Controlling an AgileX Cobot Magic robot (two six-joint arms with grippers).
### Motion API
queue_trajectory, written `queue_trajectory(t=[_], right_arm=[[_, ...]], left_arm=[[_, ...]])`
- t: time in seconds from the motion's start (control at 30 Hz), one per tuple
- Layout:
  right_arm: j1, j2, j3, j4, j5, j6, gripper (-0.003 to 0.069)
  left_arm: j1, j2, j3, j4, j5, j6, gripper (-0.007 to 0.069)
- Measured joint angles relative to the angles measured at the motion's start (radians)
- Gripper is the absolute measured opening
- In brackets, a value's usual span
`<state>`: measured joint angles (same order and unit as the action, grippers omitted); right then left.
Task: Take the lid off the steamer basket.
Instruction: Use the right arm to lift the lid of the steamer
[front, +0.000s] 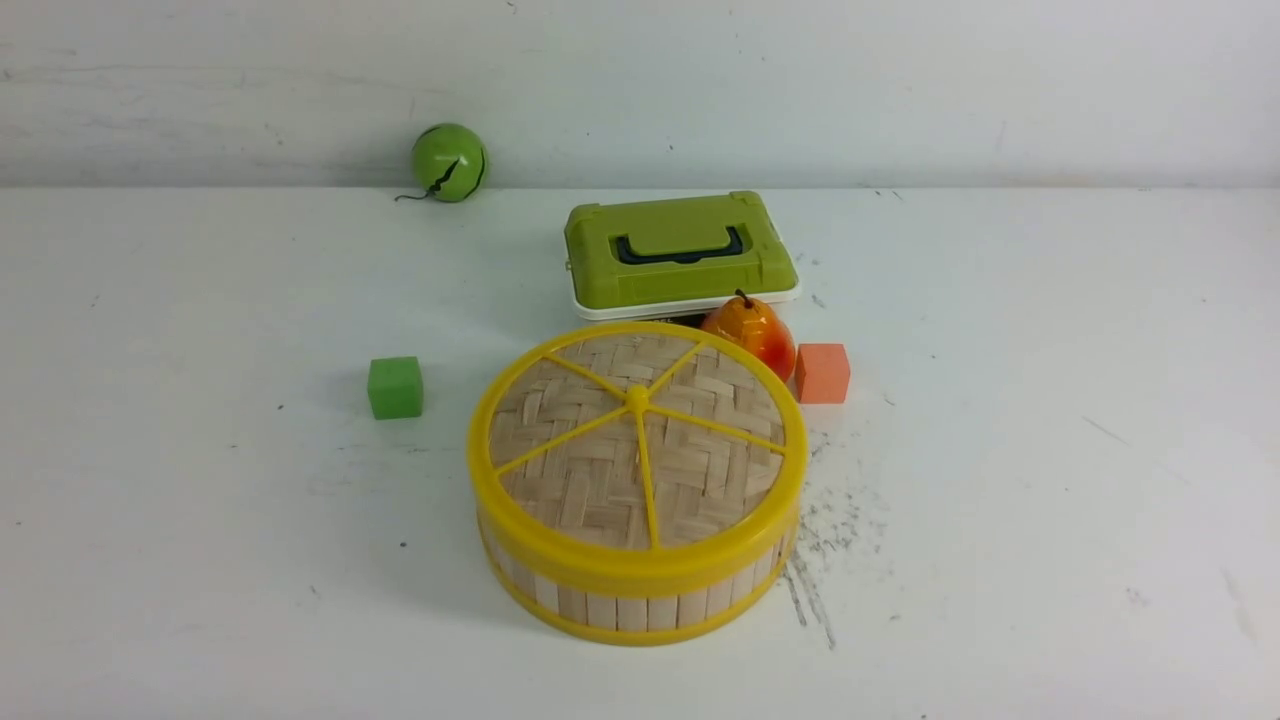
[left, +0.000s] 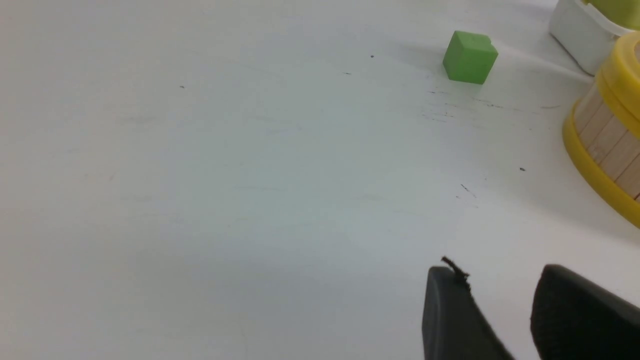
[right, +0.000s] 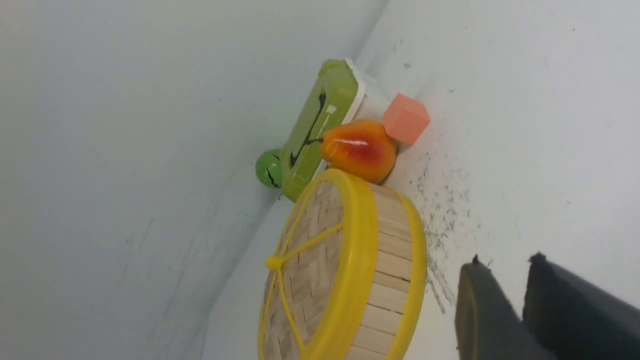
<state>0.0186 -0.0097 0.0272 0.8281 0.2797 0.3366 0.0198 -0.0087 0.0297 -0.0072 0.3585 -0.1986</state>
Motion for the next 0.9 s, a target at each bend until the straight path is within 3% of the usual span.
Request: queue_trajectory(t=[0.2,0.33,0.43,0.57,0.63,0.8,0.9], right_arm=[[0.0,0.0,-0.053,-0.001,0.003,-0.136,0.014],[0.0,0.128,-0.273,-0.067,0.079,-0.371,0.0071],[0.0,0.313,-0.512,-0.145,0.229,-0.561,-0.0011],[0.0,0.522,-0.748,-0.194,0.429,-0.757,-0.0021],[0.0,0.71,-0.931,-0.219,0.633,-0.884,-0.0021],[0.052,1.016,-1.187,-0.262,0.919,-0.979,-0.001],[0.135,1.137,-1.301,-0.313,0.952,-0.982,-0.001]], left_arm=[[0.0,0.0,0.0,0.0,0.0,0.0,0.0239],[0.0,0.0,0.0,0.0,0.0,0.0,0.0239],[0.0,0.0,0.0,-0.004,0.0,0.0,0.0239],[0.0,0.0,0.0,-0.016,0.0,0.0,0.0239],[0.0,0.0,0.0,-0.025,0.0,0.0,0.0239],[0.0,0.0,0.0,-0.03,-0.001,0.0,0.0239],[0.0,0.0,0.0,-0.03,-0.001,0.0,0.0239]])
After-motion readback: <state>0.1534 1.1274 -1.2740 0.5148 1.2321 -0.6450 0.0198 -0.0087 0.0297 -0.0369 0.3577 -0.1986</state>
